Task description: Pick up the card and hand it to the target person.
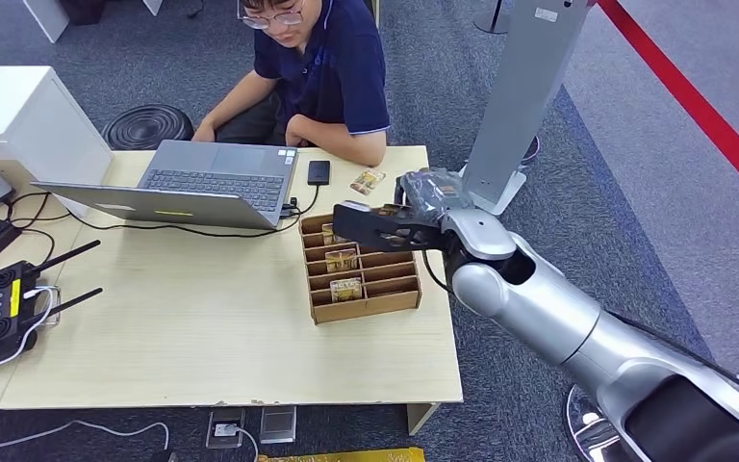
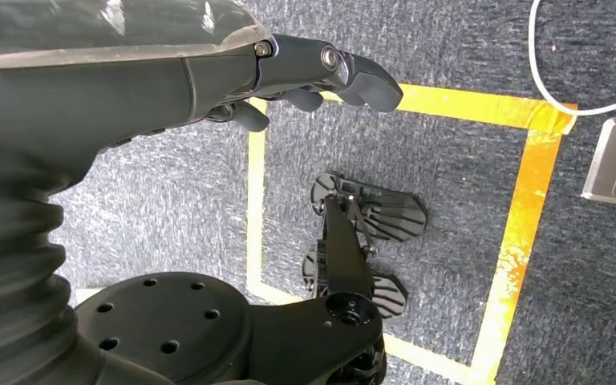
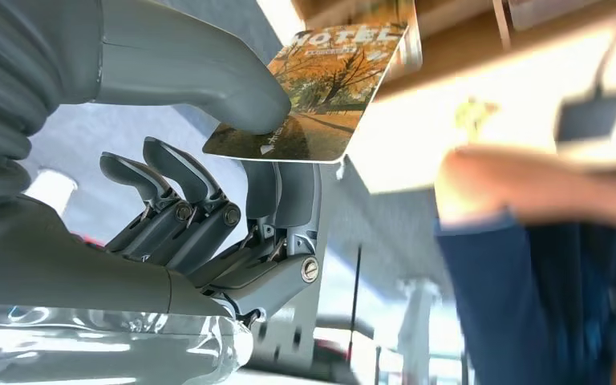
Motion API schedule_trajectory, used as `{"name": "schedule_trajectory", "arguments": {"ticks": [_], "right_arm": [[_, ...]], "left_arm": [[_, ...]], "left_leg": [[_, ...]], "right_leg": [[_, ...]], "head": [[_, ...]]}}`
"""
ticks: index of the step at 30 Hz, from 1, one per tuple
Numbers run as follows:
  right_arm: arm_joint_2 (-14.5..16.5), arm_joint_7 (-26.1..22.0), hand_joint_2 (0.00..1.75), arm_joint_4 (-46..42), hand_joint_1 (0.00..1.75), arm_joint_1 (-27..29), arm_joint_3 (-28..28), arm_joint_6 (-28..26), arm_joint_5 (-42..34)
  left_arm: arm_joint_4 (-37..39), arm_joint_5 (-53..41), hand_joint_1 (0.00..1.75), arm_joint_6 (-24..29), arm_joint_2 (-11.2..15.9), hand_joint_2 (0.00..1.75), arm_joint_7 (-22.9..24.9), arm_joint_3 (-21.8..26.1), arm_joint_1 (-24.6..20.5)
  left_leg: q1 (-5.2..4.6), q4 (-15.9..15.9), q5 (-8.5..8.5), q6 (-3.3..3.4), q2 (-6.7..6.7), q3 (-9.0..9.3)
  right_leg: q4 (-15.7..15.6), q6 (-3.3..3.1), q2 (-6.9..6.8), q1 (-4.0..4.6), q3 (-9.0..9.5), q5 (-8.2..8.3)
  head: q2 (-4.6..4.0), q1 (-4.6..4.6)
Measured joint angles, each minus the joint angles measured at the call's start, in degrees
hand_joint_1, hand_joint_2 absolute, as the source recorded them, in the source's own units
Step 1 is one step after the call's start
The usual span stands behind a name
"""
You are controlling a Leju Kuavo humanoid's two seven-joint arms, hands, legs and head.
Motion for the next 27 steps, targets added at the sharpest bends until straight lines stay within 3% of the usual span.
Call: {"name": "schedule_trajectory", "arguments": {"ticks": [6,13,18,27], "right_arm": [[-0.72,-4.76,1.75,-5.63,1.75,1.38,-2.17,-6.92,8.36],[0.15,-16.65,1.75,-4.15,1.75,3.68,-4.23,-24.78,15.55],[1.61,-20.82,1.75,1.17,1.75,4.13,-5.45,-35.77,19.81],[4.12,-22.51,1.75,9.34,1.75,4.11,-6.44,-39.13,19.88]], "left_arm": [[-0.01,0.13,0.00,-0.50,-0.01,1.75,-0.39,-0.67,-0.02],[-0.01,0.13,0.00,-1.01,-0.05,1.75,-1.46,-1.97,-0.24],[-0.01,0.44,0.00,-0.99,-0.17,1.75,-1.49,-2.88,-0.63],[-0.01,1.38,0.00,-0.60,-0.25,1.75,-1.50,-3.96,-0.91]], "left_leg": [[0.00,0.00,0.00,0.00,0.00,0.00],[0.00,0.00,0.00,0.00,-0.01,-0.04],[0.00,0.00,0.00,0.00,-0.01,-0.04],[0.00,0.00,0.00,0.00,-0.01,-0.05]], "right_leg": [[0.00,0.00,0.01,0.00,0.01,0.00],[0.00,0.00,0.00,0.00,0.01,0.00],[0.00,0.00,-0.01,0.00,0.01,0.00],[0.01,0.00,-0.01,0.00,0.00,0.00]], "head": [[0.00,-0.03],[0.00,0.02],[0.00,0.01],[0.00,-0.02]]}}
